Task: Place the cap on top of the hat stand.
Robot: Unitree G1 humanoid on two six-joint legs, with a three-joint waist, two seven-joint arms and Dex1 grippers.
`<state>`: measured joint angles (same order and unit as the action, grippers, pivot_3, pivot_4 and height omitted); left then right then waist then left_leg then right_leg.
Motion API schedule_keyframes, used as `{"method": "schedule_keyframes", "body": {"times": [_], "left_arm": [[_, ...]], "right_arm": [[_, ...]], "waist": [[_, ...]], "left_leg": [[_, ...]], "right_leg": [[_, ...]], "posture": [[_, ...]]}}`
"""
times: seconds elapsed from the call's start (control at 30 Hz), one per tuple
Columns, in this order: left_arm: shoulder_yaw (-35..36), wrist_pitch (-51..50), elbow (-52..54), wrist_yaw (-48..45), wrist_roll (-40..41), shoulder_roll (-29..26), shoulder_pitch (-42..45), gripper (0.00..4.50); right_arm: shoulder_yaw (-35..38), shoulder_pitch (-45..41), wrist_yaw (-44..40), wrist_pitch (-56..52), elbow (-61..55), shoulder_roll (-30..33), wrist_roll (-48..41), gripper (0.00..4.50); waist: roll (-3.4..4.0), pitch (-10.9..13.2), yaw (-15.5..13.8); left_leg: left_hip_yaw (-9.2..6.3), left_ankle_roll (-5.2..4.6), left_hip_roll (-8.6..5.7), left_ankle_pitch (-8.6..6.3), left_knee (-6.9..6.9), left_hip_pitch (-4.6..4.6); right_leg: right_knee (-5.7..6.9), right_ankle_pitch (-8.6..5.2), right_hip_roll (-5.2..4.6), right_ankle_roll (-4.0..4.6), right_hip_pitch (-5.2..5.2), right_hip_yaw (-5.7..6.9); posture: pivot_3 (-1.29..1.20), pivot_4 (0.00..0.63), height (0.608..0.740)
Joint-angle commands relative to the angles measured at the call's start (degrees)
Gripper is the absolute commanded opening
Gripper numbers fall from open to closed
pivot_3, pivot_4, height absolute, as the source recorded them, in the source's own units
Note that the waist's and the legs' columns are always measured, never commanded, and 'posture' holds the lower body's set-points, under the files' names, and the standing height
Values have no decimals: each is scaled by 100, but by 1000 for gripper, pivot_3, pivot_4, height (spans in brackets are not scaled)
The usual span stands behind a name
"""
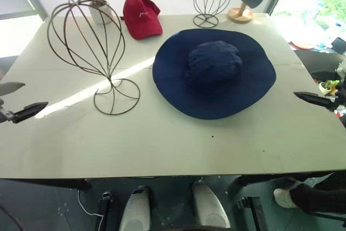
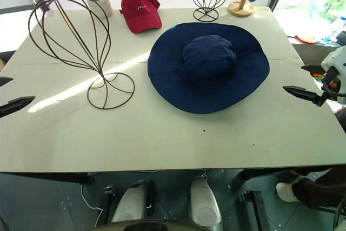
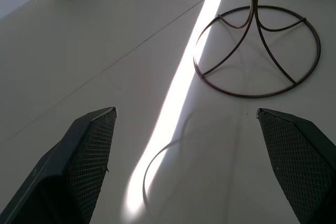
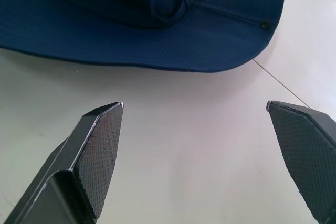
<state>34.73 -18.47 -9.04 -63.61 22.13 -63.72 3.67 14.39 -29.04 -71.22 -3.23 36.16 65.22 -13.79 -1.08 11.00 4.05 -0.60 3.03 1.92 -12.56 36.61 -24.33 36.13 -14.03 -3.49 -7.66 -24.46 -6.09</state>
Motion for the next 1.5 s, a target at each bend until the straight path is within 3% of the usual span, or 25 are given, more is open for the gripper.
{"method": "schedule_keyframes", "body": {"times": [0.03,0.33,0.57,0.77,0.93,1.2,1.5], "left_arm": [[21,123,-51,-74,38,-83,104,4446],[-397,338,-540,48,-128,-167,720,4446],[-301,-791,206,-690,784,-507,1082,4446],[554,-1025,1447,-1776,914,-765,-65,4446],[1072,-1812,2548,-2449,1530,-882,-637,4446],[-187,-2086,3271,-1796,2324,-748,283,4446],[-1042,-1982,3156,-1611,2380,-683,986,4446]], "right_arm": [[237,121,-17,123,-63,155,-79,4500],[416,322,192,310,-241,199,-64,4500],[241,-148,377,335,-582,348,69,4500],[342,388,404,659,-1963,377,145,4500],[360,965,550,697,-3479,327,174,4500],[-375,1892,1150,1570,-4792,249,1713,4500],[-1392,1620,2520,1692,-4521,-465,3565,4500]], "waist": [[0,0,1],[4,1,0],[5,3,4],[12,4,19],[12,5,-8],[6,2,-33],[5,3,-8]], "left_leg": [[0,0,0,0,0,0],[1,0,0,0,0,2],[0,0,0,0,0,2],[3,0,1,0,-17,9],[3,0,5,1,-27,17],[4,1,3,1,-5,18],[2,1,5,2,-2,15]], "right_leg": [[0,0,1,0,0,0],[4,0,1,-1,1,-1],[6,1,3,-2,0,-2],[5,-1,2,-5,-2,-3],[12,-6,6,3,-7,-3],[11,-8,2,6,5,-3],[15,-7,10,6,1,-5]], "posture": [[0,150,740],[0,150,740],[0,150,740],[0,150,740],[0,150,740],[0,150,740],[0,150,740]]}}
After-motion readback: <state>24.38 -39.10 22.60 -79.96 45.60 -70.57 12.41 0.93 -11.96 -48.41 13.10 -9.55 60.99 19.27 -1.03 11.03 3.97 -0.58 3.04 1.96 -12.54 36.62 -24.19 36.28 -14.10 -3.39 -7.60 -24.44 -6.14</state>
